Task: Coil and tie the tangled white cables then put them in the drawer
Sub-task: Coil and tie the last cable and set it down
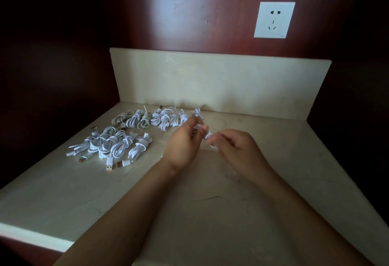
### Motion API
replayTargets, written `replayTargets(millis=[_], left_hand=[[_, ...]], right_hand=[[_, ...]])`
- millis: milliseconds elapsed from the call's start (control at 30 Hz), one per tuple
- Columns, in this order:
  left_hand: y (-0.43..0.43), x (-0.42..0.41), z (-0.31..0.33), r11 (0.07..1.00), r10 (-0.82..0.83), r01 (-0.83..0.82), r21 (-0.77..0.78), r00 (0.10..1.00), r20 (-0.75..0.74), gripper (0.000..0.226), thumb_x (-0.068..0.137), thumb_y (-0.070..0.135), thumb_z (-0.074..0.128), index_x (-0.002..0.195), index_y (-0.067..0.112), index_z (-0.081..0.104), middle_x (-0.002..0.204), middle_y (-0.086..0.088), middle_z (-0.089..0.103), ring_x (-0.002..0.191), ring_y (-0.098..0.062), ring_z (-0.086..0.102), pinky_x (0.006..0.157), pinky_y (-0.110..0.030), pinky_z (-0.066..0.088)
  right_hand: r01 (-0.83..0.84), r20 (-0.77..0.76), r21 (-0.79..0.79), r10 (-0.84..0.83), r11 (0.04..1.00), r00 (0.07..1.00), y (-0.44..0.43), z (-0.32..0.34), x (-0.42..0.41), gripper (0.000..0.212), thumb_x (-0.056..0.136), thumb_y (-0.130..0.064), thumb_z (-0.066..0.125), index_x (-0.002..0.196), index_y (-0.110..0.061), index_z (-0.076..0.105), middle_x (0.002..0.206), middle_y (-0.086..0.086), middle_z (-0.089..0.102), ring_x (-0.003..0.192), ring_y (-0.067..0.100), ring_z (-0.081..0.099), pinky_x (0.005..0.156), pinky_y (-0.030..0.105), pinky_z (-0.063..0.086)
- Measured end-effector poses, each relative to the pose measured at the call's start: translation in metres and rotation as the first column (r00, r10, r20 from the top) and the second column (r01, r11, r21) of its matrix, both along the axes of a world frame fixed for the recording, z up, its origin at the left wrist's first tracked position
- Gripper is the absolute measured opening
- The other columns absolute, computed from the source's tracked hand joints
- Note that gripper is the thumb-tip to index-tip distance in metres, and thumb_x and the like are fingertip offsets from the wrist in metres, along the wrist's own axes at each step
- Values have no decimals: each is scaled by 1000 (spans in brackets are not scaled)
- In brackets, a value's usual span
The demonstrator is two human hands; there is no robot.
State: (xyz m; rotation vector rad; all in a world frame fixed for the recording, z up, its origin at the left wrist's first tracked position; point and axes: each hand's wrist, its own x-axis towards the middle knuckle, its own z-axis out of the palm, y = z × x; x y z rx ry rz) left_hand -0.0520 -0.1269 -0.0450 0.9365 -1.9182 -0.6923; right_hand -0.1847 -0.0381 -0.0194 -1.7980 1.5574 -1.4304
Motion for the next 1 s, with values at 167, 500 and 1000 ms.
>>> replayTargets(millis=[167,500,1000], left_hand=[[11,0,16,934,-326,332,130,943,-66,13,100,16,53,87,16,57,67,15,51,60,-1,44,66,-19,40],[23,-3,33,754,-348,563,338,779,-522,16,100,26,47,87,16,45,53,10,30,46,-4,23,42,-14,24],[9,-5,8,996,-73,72,-43,997,-23,26,92,52,45,87,28,53,79,10,65,81,-12,64,79,-36,52]], right_hand=[[194,165,-83,-179,977,970,-3,8,-24,29,96,-15,59,69,-24,66,48,-10,44,48,4,38,52,22,32],[75,281,147,-114,986,953,-11,-8,-18,25,96,-11,56,76,-3,69,46,-10,41,41,2,31,46,21,27],[256,-329,-159,-295,954,897,2,-5,-11,23,91,-42,43,81,-28,58,68,-12,56,66,9,51,57,27,36]])
